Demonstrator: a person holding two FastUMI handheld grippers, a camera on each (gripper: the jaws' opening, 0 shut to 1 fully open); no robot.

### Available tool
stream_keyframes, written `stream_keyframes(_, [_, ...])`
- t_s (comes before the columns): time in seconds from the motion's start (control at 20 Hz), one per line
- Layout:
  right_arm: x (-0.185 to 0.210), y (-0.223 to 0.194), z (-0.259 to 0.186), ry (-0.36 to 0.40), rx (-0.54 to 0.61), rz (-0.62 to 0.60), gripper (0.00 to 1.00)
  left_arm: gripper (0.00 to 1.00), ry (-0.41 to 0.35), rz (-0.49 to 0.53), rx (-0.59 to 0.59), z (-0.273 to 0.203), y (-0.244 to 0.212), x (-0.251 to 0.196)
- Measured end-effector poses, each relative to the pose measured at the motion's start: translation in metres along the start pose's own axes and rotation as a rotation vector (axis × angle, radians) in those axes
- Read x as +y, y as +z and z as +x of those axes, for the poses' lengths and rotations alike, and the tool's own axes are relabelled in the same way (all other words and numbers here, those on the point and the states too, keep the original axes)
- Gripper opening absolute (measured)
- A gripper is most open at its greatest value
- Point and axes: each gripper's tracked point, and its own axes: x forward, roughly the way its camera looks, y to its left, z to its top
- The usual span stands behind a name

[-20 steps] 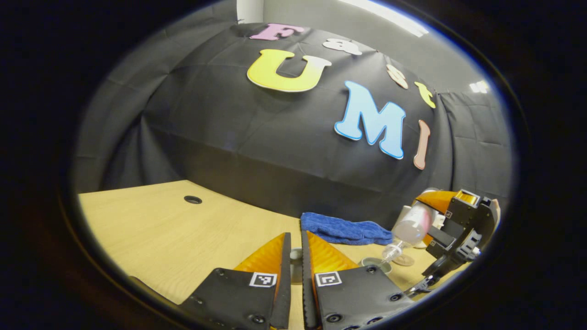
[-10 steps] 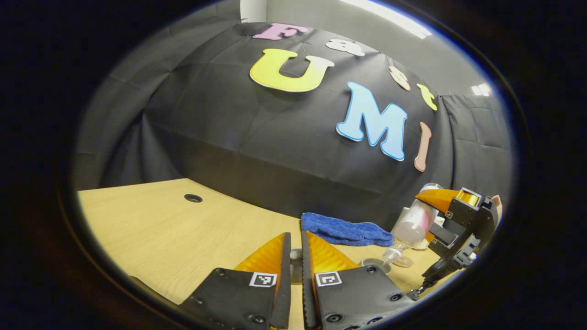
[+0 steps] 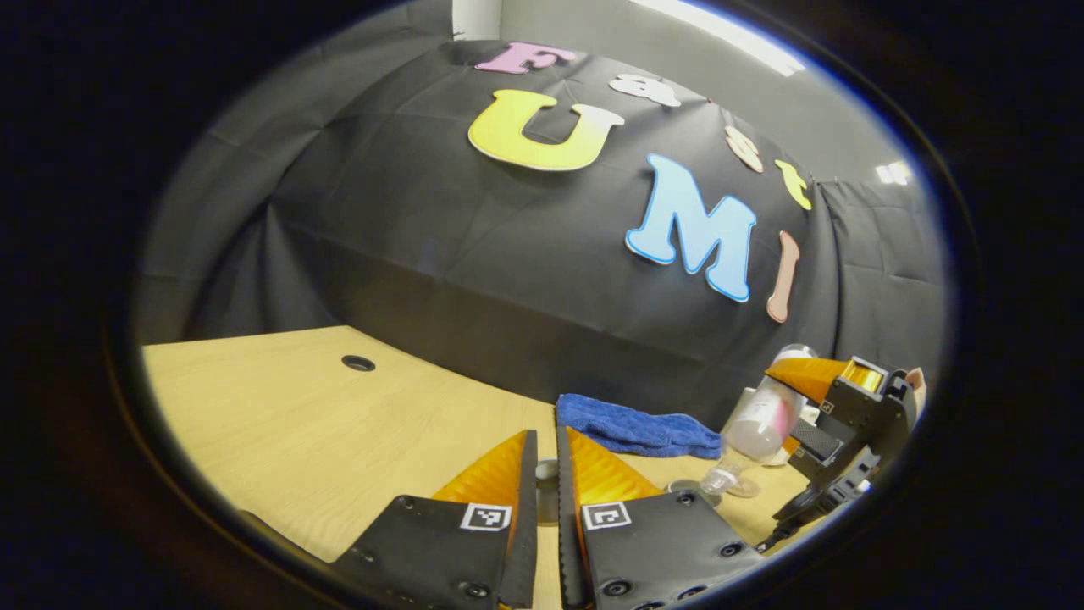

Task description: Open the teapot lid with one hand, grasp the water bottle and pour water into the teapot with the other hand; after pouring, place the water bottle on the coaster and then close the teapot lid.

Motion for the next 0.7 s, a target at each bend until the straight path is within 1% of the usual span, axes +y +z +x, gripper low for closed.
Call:
stream_keyframes(0.1, [0.0,0.001,0.0,0.001,-0.002,-0.001,0.75,0.2,-0.001,0.0,0.001,0.0,0.0,0.0])
stream_keyframes(0.15, [0.002,0.001,0.0,0.006,-0.002,0.004,0.75,0.14,-0.002,0.001,0.002,0.001,0.0,0.0])
stream_keyframes(0.2, [0.002,0.002,0.001,0.012,-0.003,0.011,0.75,0.17,-0.002,0.001,0.002,0.001,-0.001,0.0])
stream_keyframes(0.25, [0.004,0.002,0.001,0.019,-0.005,0.019,0.75,0.17,-0.002,0.0,0.001,0.002,-0.001,-0.001])
stream_keyframes(0.3, [0.006,0.002,0.002,0.028,-0.006,0.03,0.75,0.2,-0.002,-0.001,0.0,0.001,0.0,0.0])
stream_keyframes(0.4, [0.013,0.0,0.004,0.054,-0.001,0.067,0.75,0.2,-0.002,-0.001,0.001,0.0,-0.001,0.0])
stream_keyframes(0.5, [0.021,-0.006,0.004,0.087,0.012,0.118,0.75,0.2,-0.002,0.0,0.002,0.001,-0.001,-0.001])
stream_keyframes(0.55, [0.025,-0.008,0.004,0.108,0.017,0.155,0.75,0.17,-0.002,0.0,0.002,0.001,-0.001,-0.001])
stream_keyframes(0.6, [0.032,-0.011,0.003,0.135,0.021,0.202,0.76,0.2,-0.003,0.001,0.003,0.001,-0.001,-0.001])
stream_keyframes(0.65, [0.039,-0.013,0.002,0.171,0.024,0.266,0.75,0.17,-0.003,0.001,0.003,0.001,-0.001,-0.001])
stream_keyframes(0.7, [0.047,-0.014,0.0,0.211,0.029,0.342,0.76,0.2,-0.004,0.001,0.003,0.0,-0.001,-0.001])
